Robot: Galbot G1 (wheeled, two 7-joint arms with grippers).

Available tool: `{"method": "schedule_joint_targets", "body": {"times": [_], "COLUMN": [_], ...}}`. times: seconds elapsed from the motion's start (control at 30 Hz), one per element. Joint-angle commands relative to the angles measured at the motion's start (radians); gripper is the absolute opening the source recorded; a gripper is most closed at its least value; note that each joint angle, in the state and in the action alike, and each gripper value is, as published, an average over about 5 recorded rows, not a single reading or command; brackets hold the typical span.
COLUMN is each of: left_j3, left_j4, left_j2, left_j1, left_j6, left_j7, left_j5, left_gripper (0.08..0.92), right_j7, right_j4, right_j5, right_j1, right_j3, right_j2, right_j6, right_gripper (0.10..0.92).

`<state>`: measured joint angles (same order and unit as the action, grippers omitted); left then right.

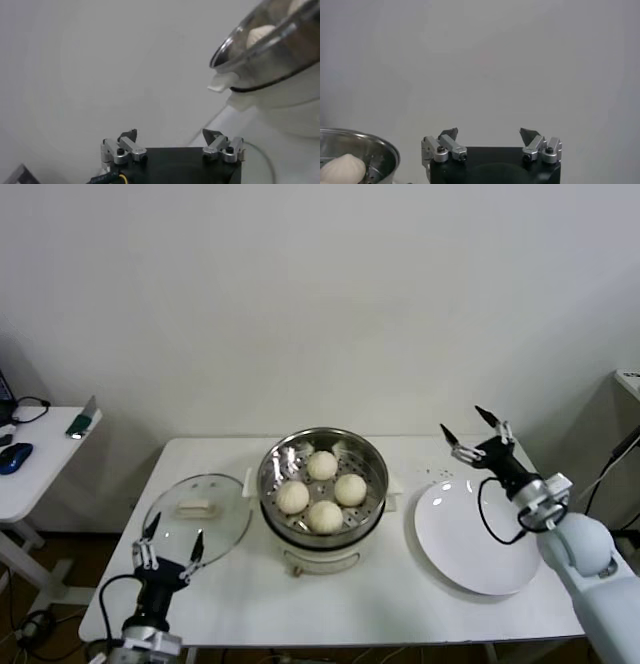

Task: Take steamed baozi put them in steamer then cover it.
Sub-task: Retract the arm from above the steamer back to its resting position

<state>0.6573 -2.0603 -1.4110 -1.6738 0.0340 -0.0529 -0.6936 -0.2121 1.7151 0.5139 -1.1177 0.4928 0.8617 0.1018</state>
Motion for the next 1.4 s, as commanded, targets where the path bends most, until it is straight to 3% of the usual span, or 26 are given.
{"method": "schedule_joint_targets", "body": {"times": [0.03,0.2,0.4,0.8,1.1,1.4], "left_j3": [-0.015,-0.053,-0.088,-0.079,-0.070,-0.067], "left_j4": [-0.001,0.058,0.229,0.545,0.678,0.766], "left_j2": [0.046,0.089,0.098,0.081,0.066,0.067], "left_j1": [0.023,0.048,0.145,0.389,0.521,0.581], "left_j6": [-0.106,-0.142,-0.127,-0.105,-0.085,-0.075], "left_j7": [-0.026,-0.062,-0.059,-0.079,-0.086,-0.102], "left_j5": [-0.584,-0.772,-0.913,-0.906,-0.880,-0.875], "left_gripper": [0.823,0.823,0.823,0.823,0.823,0.823], "right_j7": [0.003,-0.013,-0.014,-0.019,-0.026,-0.043], "right_j4": [0.122,0.121,0.106,0.082,0.072,0.060], "right_j5": [-0.043,-0.044,-0.050,-0.093,-0.121,-0.146], "right_j1": [-0.337,-0.382,-0.395,-0.399,-0.406,-0.415], "right_j3": [0.301,0.339,0.357,0.386,0.410,0.433], "right_j2": [0.210,0.257,0.279,0.283,0.287,0.300], "right_j6": [-0.025,-0.020,-0.042,-0.053,-0.043,-0.023], "right_gripper": [0.823,0.823,0.823,0.823,0.823,0.823]}}
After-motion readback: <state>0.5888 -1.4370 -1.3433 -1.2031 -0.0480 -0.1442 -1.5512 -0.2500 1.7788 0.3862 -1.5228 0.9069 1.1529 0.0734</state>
